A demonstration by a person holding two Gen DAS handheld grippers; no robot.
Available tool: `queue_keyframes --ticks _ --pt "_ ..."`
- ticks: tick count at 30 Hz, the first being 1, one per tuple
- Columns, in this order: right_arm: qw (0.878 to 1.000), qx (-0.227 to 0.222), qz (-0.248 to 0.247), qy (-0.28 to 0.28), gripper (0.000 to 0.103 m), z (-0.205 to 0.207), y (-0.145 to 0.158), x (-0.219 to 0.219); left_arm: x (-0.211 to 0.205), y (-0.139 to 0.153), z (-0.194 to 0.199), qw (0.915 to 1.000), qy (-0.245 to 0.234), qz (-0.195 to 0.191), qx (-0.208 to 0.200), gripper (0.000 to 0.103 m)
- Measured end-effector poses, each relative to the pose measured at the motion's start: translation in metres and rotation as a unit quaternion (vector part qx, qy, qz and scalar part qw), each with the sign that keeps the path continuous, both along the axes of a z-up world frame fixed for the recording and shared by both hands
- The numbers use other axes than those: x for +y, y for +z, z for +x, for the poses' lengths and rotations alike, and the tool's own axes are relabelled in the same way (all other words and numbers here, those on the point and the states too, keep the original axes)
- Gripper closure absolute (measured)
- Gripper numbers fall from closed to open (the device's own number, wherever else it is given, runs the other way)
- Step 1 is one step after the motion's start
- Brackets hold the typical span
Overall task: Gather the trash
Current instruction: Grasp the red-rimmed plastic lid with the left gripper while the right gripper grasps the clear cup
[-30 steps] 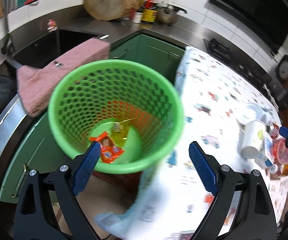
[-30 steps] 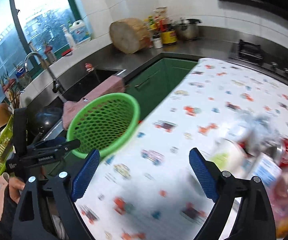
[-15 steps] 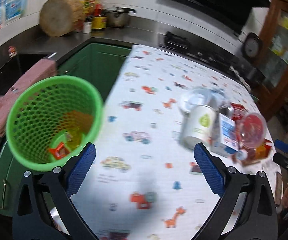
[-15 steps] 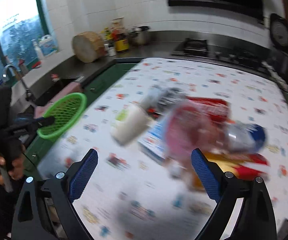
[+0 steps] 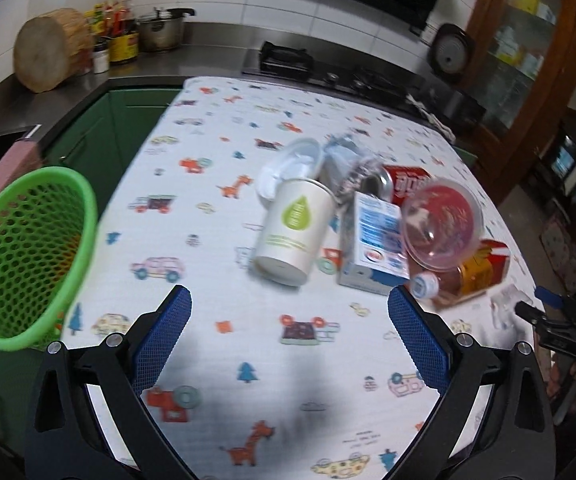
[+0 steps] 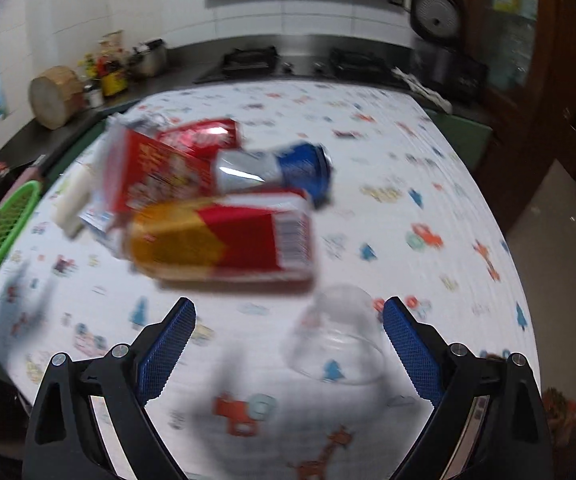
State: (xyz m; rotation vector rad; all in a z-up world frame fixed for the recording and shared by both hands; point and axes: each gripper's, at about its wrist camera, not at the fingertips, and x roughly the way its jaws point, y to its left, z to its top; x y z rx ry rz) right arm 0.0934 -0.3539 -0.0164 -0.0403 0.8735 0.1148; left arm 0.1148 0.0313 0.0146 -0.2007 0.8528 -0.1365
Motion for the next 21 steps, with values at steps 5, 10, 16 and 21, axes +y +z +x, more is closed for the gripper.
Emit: queue_keyframes --ticks 5,10,16,21 --pt "1.000 0.007 -0.005 -0.017 0.012 0.004 -0.016 -0.006 -0.023 -0.006 0.003 0.9996 -0.028 0.005 0.008 0.006" --pt "0.999 0.020 0.005 -0.036 0.024 0.011 -0.024 -0.013 -0.049 -0.009 0.009 0.9980 -0.062 -0.002 0.013 0.005" --pt "0.998 0.038 0.014 -0.038 0.041 0.013 -0.034 -0.018 -0.090 -0.006 0.020 0.9938 -0.111 0.010 0.000 0.005" --pt "0.999 0.038 0.016 -0.035 0.042 0.011 -0.036 -0.020 -0.119 0.001 0.027 0.9886 -0.148 0.013 -0.023 0.005"
